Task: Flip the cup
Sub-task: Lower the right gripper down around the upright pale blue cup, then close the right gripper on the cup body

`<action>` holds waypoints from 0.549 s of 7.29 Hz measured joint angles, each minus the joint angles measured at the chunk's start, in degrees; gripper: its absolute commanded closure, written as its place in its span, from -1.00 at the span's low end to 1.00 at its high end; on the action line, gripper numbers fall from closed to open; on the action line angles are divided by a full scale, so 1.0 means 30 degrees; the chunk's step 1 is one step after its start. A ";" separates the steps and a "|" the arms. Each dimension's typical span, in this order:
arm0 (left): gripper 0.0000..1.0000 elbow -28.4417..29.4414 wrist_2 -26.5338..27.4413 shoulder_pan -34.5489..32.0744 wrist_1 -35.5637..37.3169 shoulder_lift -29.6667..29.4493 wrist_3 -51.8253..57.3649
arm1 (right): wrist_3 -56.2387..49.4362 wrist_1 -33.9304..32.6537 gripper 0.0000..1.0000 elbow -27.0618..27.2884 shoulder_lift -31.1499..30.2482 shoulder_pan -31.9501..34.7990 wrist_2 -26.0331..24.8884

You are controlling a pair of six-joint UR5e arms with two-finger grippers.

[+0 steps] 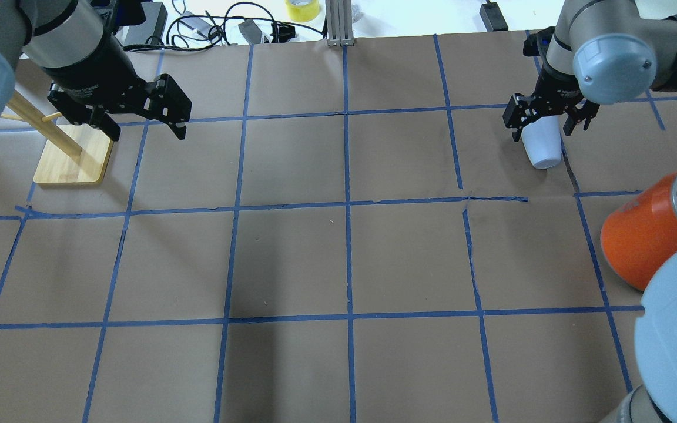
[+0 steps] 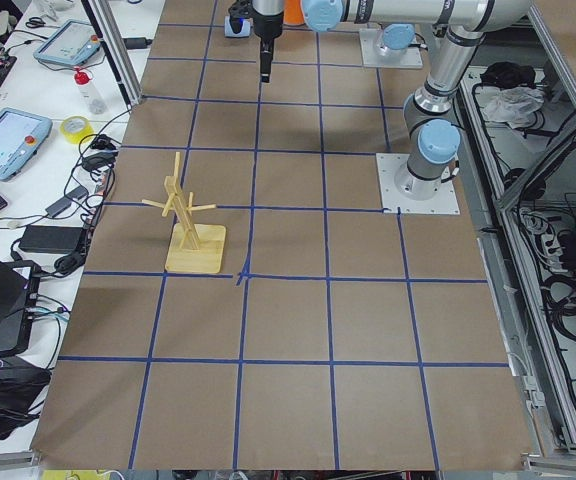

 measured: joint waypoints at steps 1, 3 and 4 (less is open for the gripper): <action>-1.00 -0.0012 0.0014 -0.0003 -0.0002 -0.0002 0.0009 | -0.0854 -0.1701 -1.00 0.0694 0.0414 -0.0292 -0.0033; -1.00 -0.0003 0.0036 -0.0005 -0.0004 0.0012 0.0020 | -0.1402 -0.3774 -1.00 0.1415 0.1019 -0.0568 -0.0066; -1.00 0.0004 0.0039 -0.0005 -0.0004 0.0010 0.0033 | -0.1468 -0.4183 -1.00 0.1512 0.1224 -0.0610 -0.0046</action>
